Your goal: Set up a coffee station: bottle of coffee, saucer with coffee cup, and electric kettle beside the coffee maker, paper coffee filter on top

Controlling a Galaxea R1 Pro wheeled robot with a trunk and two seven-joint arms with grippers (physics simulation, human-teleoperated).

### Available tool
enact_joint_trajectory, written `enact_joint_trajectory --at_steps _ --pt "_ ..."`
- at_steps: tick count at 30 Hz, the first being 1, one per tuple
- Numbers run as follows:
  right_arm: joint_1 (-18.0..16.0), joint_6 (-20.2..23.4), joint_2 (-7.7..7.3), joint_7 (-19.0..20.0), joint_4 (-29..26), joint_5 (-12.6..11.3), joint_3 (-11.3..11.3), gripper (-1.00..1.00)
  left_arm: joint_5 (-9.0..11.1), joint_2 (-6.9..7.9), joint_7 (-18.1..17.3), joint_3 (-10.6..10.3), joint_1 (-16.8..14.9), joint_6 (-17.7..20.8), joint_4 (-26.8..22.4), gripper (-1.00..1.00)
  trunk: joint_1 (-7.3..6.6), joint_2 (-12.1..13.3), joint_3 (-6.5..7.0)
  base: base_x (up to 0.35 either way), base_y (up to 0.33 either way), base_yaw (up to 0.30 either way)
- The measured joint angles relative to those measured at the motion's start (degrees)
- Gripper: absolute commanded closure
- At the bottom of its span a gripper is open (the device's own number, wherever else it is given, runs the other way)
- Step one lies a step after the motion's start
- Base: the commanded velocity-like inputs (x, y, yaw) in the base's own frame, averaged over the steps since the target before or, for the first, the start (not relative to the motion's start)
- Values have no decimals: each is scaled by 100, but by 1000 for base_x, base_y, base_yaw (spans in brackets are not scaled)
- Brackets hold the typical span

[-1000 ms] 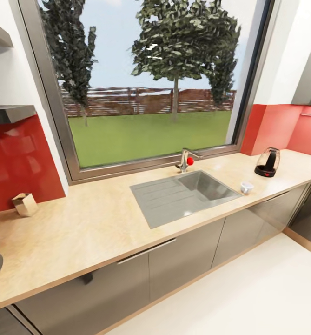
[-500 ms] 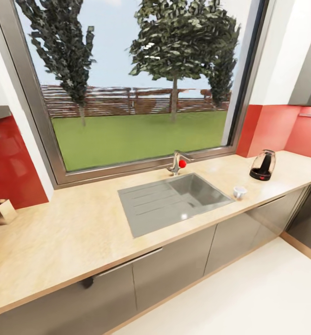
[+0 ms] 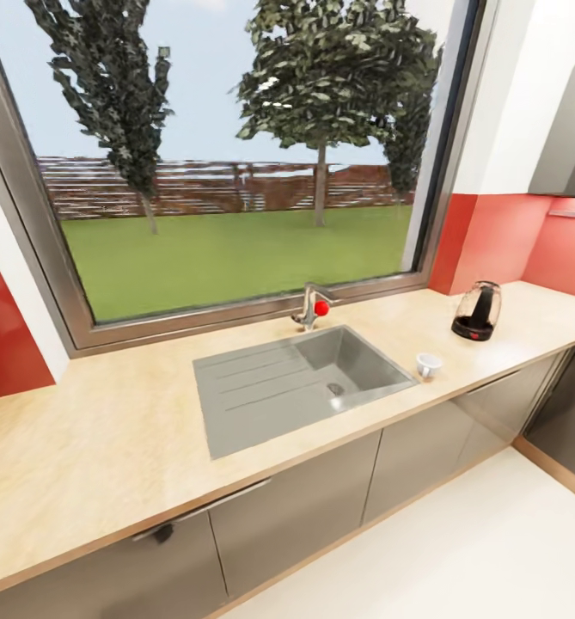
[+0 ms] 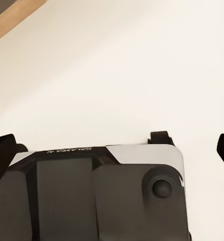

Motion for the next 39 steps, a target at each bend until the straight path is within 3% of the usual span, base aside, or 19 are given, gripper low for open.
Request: enact_joint_trajectory --at_steps 12,22,39 --pt "0 0 0 -1 0 -5 -6 -100 0 12 0 5 -1 1 1 -100 1 0 0 34 -268 -34" --pt "1 1 -6 -2 0 -8 -11 -100 -1 23 9 14 -1 2 1 -100 0 0 0 42 -270 -253" --pt "1 4 -9 -1 -1 -8 -11 -100 -2 34 10 40 -1 -5 3 -100 -2 0 0 248 -185 -266"
